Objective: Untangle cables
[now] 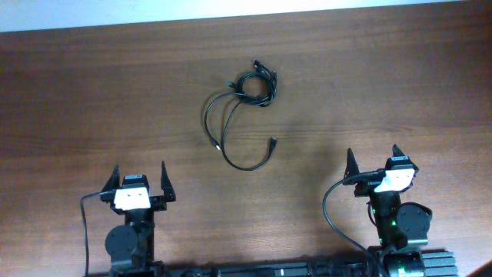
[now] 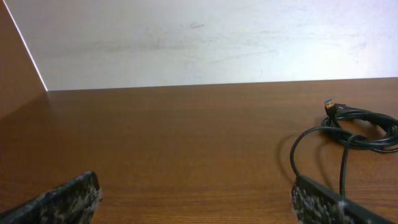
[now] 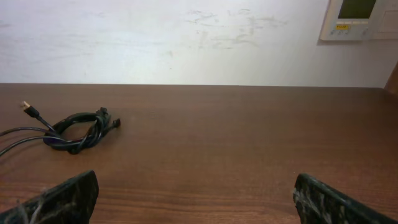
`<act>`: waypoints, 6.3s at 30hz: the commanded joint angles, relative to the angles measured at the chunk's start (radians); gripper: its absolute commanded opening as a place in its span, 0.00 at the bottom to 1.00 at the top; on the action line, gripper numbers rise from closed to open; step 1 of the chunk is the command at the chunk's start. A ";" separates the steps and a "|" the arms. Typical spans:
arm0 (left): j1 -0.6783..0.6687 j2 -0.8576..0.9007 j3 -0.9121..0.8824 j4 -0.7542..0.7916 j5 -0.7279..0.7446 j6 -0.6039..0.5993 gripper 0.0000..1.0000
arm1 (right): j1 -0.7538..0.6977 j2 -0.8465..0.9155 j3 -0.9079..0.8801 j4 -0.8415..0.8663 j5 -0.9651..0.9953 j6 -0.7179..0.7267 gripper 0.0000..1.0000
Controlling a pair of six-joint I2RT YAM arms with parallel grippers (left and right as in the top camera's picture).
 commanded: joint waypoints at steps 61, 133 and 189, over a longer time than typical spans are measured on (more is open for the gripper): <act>0.006 0.091 0.197 -0.061 0.206 -0.151 0.99 | -0.004 -0.004 -0.008 0.000 -0.002 -0.002 0.99; -0.389 2.029 1.178 -0.103 0.070 -0.060 0.55 | -0.004 -0.004 -0.008 0.000 -0.002 -0.002 0.99; -0.326 1.394 1.231 -0.677 0.666 0.163 0.67 | 0.278 1.599 0.503 1.050 -0.941 0.734 0.04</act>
